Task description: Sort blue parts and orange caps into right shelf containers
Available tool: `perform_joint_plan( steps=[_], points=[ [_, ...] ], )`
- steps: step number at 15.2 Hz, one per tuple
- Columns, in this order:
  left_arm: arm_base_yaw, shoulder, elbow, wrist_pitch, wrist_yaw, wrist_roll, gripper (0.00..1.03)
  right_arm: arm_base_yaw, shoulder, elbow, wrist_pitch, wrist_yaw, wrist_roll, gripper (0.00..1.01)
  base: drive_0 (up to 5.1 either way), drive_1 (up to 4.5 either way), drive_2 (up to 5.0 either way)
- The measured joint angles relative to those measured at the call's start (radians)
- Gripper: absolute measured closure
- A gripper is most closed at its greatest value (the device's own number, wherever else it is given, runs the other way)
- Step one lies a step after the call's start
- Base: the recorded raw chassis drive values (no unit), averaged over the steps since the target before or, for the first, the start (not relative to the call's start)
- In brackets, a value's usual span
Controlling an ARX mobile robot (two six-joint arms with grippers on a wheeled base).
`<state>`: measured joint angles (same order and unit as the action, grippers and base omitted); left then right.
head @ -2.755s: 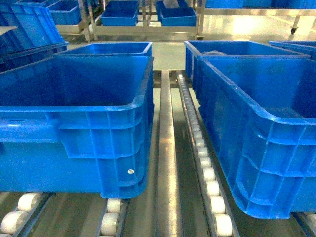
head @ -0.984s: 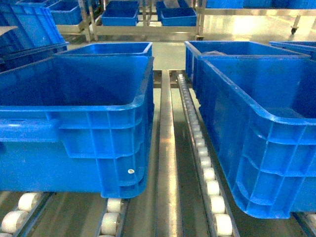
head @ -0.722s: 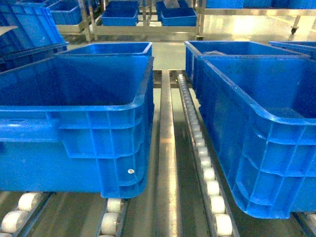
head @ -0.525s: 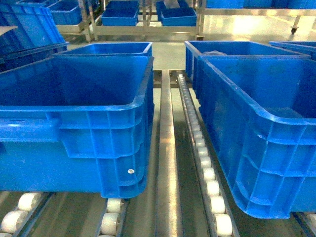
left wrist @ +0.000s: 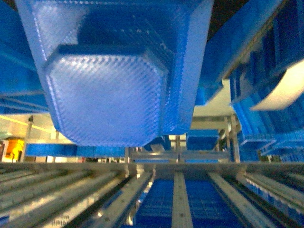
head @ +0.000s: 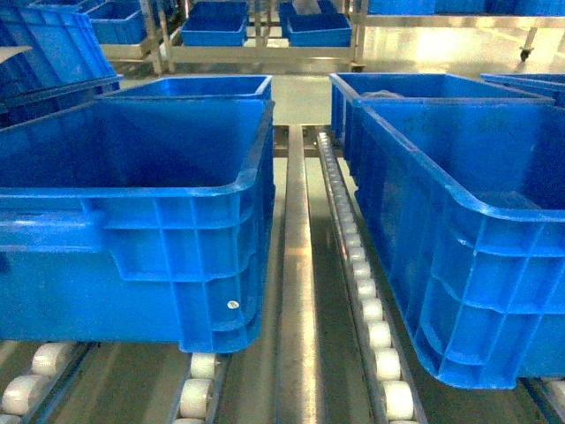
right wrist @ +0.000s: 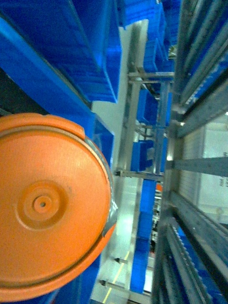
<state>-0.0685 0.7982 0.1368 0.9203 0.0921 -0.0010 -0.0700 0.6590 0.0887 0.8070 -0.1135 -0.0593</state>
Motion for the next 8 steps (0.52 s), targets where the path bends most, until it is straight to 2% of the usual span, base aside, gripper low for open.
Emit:
perform_joint_plan(
  steps=[1,2,3,4,5,6,7,8],
  points=[
    [0.0,0.225,0.143,0.119,-0.001,0.0,0.61,-0.009,0.233,0.133,0.141,0.001,0.003,0.58,0.0,0.0,0.0],
    [0.004,0.389,0.269,0.107,-0.008,-0.007,0.61,-0.008,0.428,0.281,0.169,0.018,0.01,0.58,0.0,0.0,0.0],
    [0.008,0.566,0.406,0.008,-0.017,-0.03,0.61,0.002,0.576,0.388,0.123,0.043,0.01,0.58,0.0,0.0,0.0],
    [0.013,0.721,0.527,-0.093,-0.05,-0.045,0.61,0.02,0.726,0.484,0.072,0.076,0.008,0.58,0.0,0.0,0.0],
    [0.014,0.815,0.621,-0.17,-0.068,-0.053,0.61,0.042,0.832,0.557,0.058,0.108,-0.008,0.58,0.0,0.0,0.0],
    [0.018,0.875,0.709,-0.23,-0.087,-0.062,0.61,0.06,0.873,0.609,0.057,0.119,-0.019,0.58,0.0,0.0,0.0],
    [0.019,0.898,0.766,-0.241,-0.097,-0.064,0.46,0.076,0.879,0.648,0.069,0.132,-0.032,0.47,0.0,0.0,0.0],
    [0.019,0.896,0.772,-0.229,-0.101,-0.063,0.35,0.085,0.879,0.661,0.076,0.147,-0.039,0.36,0.0,0.0,0.0]
  ],
)
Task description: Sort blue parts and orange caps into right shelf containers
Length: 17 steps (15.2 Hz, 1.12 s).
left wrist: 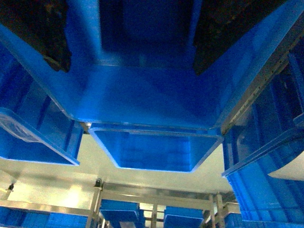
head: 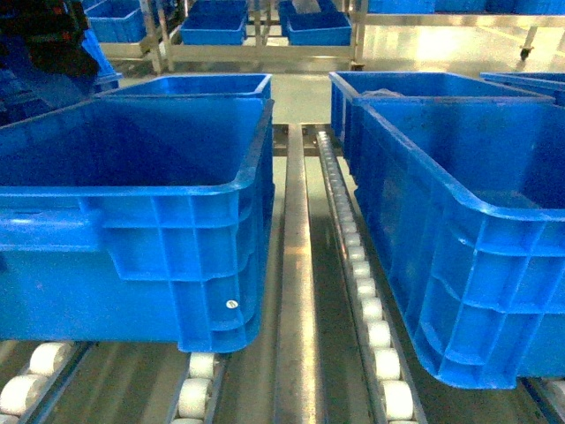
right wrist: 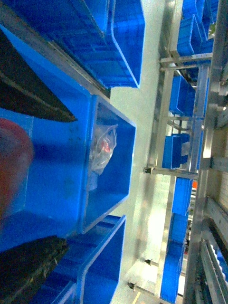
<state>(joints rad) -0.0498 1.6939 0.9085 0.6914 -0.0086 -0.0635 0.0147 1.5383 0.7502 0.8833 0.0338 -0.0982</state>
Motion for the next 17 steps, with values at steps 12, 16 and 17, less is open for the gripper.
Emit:
perform_joint_plan(
  steps=[12,16,17],
  points=[
    [0.053,-0.298,-0.496,0.281,0.005,0.046,0.78,-0.015,-0.269,-0.404,0.03,-0.033,0.083,0.85,0.0,0.0,0.0],
    [0.05,-0.484,-0.673,0.274,0.008,0.046,1.01,-0.015,-0.446,-0.557,0.005,-0.033,0.087,0.99,0.0,0.0,0.0],
    [0.05,-0.53,-0.708,0.256,0.008,0.046,1.01,-0.015,-0.491,-0.586,-0.015,-0.033,0.087,0.99,0.0,0.0,0.0]
  ],
)
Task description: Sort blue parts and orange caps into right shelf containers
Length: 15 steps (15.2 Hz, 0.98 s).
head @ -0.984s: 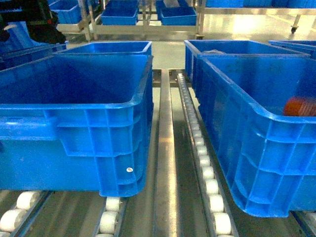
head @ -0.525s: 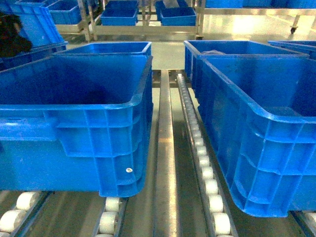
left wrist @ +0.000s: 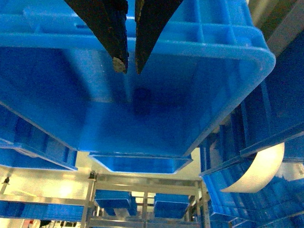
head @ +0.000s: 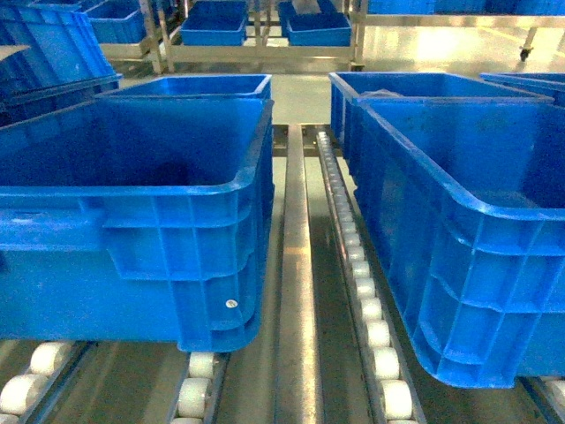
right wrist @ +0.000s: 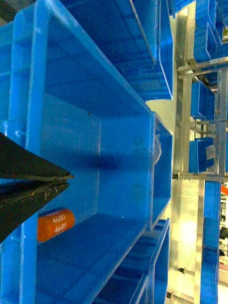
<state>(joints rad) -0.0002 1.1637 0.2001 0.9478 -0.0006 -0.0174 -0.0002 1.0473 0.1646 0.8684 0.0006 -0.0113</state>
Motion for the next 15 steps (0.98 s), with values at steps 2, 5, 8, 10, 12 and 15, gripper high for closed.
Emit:
perform_joint_plan(
  steps=[2,5,8,10,12,15],
  points=[
    [0.0,-0.102,-0.056,-0.042,0.0,0.0,1.01,0.0,-0.098,-0.049,-0.049,0.0,0.0,0.99,0.0,0.0,0.0],
    [0.0,-0.185,-0.151,-0.062,0.0,0.0,1.01,0.0,-0.193,-0.121,-0.056,0.0,0.0,0.99,0.0,0.0,0.0],
    [0.0,-0.369,-0.171,-0.186,0.0,0.0,1.01,0.0,-0.351,-0.151,-0.192,0.0,0.0,0.99,0.0,0.0,0.0],
    [0.0,-0.478,-0.188,-0.293,0.0,0.0,1.01,0.0,-0.45,-0.151,-0.291,0.0,0.0,0.99,0.0,0.0,0.0],
    [0.0,-0.586,-0.189,-0.378,0.0,0.0,1.01,0.0,-0.549,-0.152,-0.375,0.0,0.0,0.99,0.0,0.0,0.0],
    [0.0,-0.717,-0.189,-0.505,0.0,0.0,1.01,0.0,-0.666,-0.152,-0.487,0.0,0.0,0.99,0.0,0.0,0.0]
  ],
)
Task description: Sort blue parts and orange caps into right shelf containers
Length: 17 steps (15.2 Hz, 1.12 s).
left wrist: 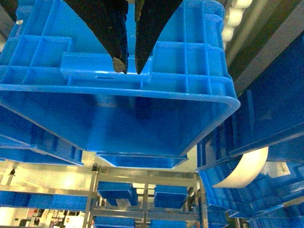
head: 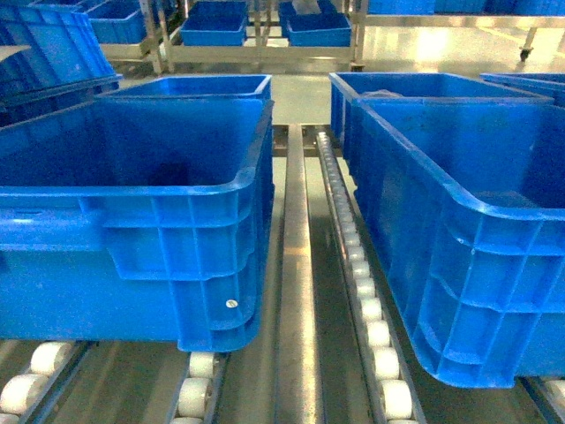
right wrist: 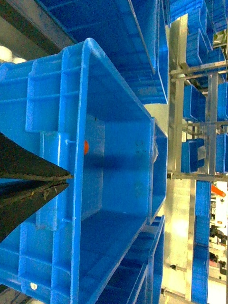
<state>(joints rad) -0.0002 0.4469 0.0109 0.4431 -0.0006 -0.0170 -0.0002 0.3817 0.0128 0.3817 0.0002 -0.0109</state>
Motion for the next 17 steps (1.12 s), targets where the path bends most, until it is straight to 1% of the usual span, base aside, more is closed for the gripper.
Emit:
perform_joint_plan(
  steps=[4,7,8,9,10,13,14,17],
  points=[
    [0.0,-0.134,0.0,-0.132,0.0,0.0,1.01,0.0,-0.114,0.0,-0.113,0.0,0.0,0.99,0.0,0.0,0.0],
    [0.0,-0.208,0.0,-0.204,0.0,0.0,1.01,0.0,-0.177,0.0,-0.177,0.0,0.0,0.99,0.0,0.0,0.0],
    [0.0,-0.265,0.0,-0.261,0.0,0.0,1.01,0.0,-0.289,0.0,-0.337,-0.002,0.0,0.99,0.0,0.0,0.0],
    [0.0,-0.408,0.0,-0.452,0.003,0.001,1.01,0.0,-0.377,0.0,-0.394,0.001,0.0,0.99,0.0,0.0,0.0],
    [0.0,-0.438,0.0,-0.452,0.003,0.003,1.01,0.0,-0.377,0.0,-0.389,0.0,0.001,0.99,0.0,0.0,0.0],
    [0.0,-0.438,0.0,-0.449,0.0,0.003,1.01,0.0,-0.377,0.0,-0.386,0.0,0.001,0.99,0.0,0.0,0.0],
    [0.0,-0.438,0.0,-0.448,0.0,0.003,0.98,0.0,-0.377,0.0,-0.386,0.0,0.001,0.92,0.0,0.0,0.0],
    [0.0,-0.438,0.0,-0.448,0.0,0.003,0.68,0.0,-0.377,0.0,-0.386,0.0,0.001,0.61,0.0,0.0,0.0]
  ],
)
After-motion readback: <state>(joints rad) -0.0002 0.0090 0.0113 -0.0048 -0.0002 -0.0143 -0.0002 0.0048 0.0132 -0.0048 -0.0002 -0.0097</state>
